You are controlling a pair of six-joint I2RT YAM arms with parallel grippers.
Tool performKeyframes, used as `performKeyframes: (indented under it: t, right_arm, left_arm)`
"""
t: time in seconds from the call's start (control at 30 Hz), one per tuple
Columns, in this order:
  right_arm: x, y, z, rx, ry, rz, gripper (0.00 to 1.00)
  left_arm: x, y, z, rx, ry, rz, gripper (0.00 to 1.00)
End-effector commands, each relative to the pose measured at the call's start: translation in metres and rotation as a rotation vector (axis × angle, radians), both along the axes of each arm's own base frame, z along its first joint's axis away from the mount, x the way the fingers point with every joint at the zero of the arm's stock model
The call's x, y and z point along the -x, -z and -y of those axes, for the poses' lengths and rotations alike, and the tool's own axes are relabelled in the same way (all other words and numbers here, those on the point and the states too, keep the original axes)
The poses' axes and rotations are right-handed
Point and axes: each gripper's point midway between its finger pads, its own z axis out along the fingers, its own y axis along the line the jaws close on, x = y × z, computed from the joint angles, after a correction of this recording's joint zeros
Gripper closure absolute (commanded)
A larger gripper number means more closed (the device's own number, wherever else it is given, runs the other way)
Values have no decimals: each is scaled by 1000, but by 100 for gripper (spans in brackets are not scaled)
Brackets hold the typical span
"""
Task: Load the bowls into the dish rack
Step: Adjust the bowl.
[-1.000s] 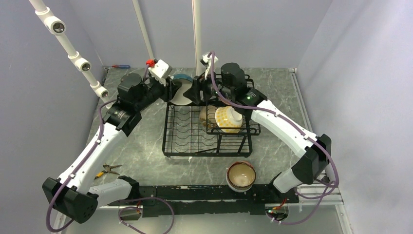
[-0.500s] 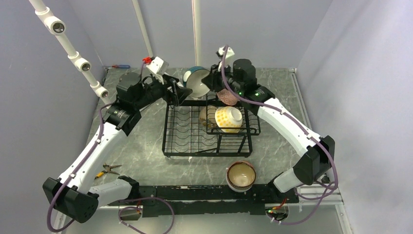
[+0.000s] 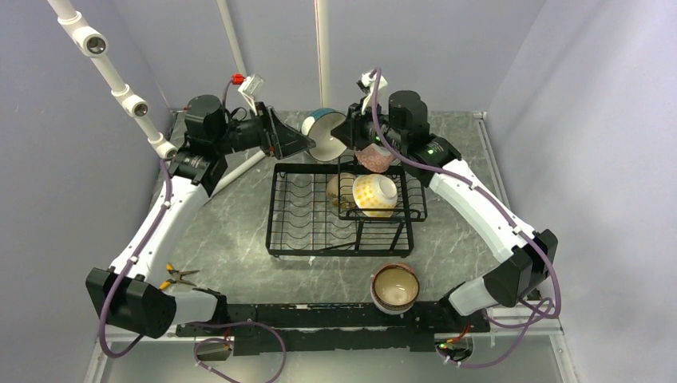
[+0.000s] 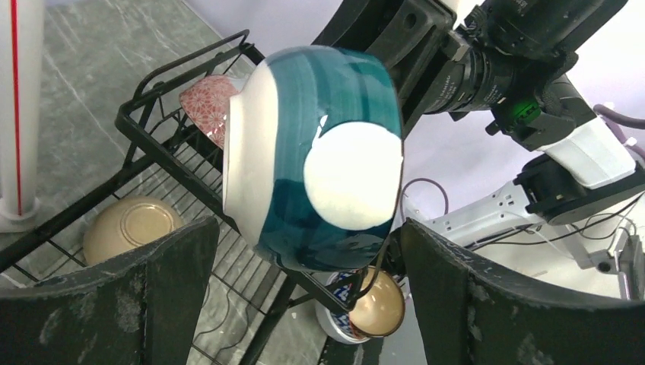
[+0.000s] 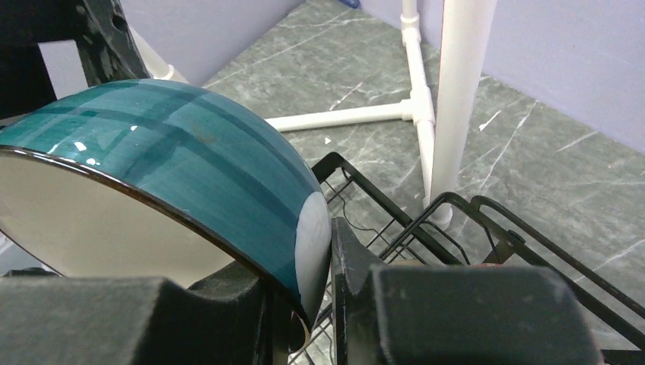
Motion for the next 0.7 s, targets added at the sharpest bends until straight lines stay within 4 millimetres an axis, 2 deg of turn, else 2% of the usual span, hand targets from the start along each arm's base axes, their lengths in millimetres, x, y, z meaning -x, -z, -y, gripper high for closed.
performKeyframes:
  t: [0.0, 0.17, 0.4, 0.67]
  right_arm:
    - [8, -73, 2, -124, -7, 127, 100]
    - [10, -69, -2, -116, -30, 102, 100]
    - [16, -66, -6, -118, -68, 78, 100]
    - [22, -67, -10, -117, -113, 78, 100]
  left_arm:
    - [15, -27, 4, 11, 19, 9, 6]
    - [14, -16, 20, -47, 15, 16, 10]
    - [10, -26, 29, -18, 12, 75, 15]
    - [1, -30, 27, -7, -34, 112, 8]
